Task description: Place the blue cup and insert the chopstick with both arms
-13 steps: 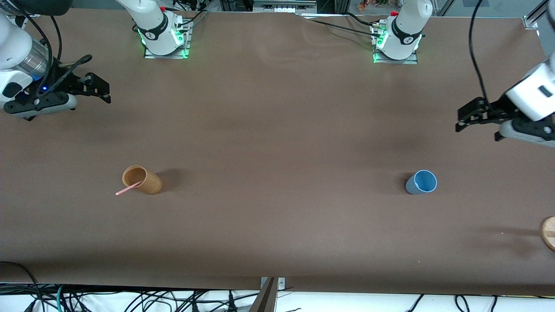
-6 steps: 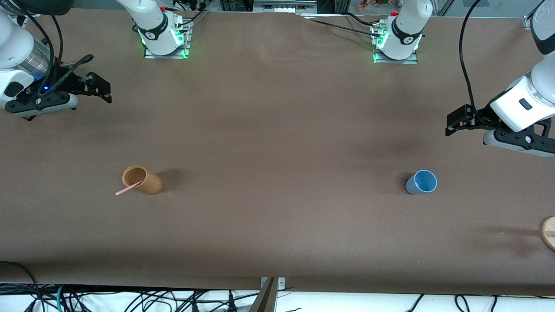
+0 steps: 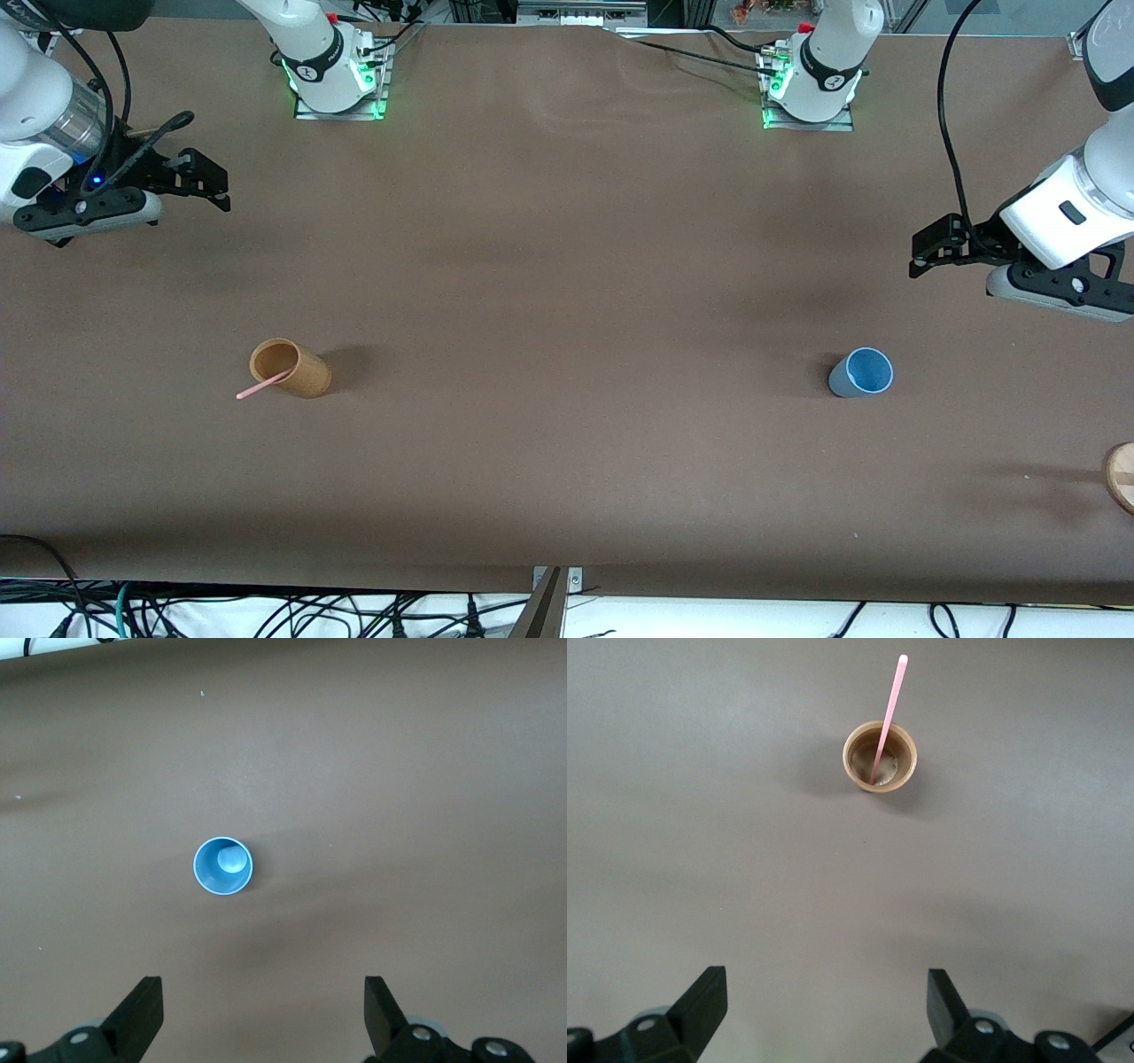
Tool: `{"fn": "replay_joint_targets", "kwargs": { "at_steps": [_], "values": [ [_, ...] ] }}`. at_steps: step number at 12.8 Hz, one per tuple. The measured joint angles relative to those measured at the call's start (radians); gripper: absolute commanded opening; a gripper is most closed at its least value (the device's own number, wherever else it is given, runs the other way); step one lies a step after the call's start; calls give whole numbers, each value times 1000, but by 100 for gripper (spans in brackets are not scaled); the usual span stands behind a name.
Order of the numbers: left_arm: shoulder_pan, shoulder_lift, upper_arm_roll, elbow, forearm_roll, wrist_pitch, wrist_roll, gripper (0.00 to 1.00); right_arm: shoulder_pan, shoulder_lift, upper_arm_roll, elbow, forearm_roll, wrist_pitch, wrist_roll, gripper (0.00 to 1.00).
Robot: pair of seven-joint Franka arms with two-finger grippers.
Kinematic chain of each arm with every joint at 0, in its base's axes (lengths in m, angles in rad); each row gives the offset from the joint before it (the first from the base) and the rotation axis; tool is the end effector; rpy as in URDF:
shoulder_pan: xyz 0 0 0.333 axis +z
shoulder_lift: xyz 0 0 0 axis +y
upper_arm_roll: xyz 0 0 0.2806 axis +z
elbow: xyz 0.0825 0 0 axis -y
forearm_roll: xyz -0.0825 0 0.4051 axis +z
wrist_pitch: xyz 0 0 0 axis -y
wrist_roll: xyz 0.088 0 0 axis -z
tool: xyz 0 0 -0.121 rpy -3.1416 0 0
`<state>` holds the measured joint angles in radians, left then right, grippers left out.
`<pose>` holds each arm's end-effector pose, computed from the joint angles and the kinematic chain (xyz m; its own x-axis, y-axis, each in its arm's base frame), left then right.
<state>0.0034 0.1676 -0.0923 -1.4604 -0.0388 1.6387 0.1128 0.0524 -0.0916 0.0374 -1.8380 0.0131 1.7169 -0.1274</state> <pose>0.6239 -0.0561 0.5356 0.9804 -0.1961 0.0173 -0.1968 -0.9790 0.0525 0.5518 0.0516 0.5069 0.9766 0.2133 -0.0281 0.2130 -0.9770 -0.0132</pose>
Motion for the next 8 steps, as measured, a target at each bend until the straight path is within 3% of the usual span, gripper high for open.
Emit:
{"fn": "replay_joint_targets", "kwargs": {
  "at_steps": [8],
  "values": [
    [-3,7,1,0,0,0,0,100,0,0,0,-11,0,14,1,100]
  ]
}}
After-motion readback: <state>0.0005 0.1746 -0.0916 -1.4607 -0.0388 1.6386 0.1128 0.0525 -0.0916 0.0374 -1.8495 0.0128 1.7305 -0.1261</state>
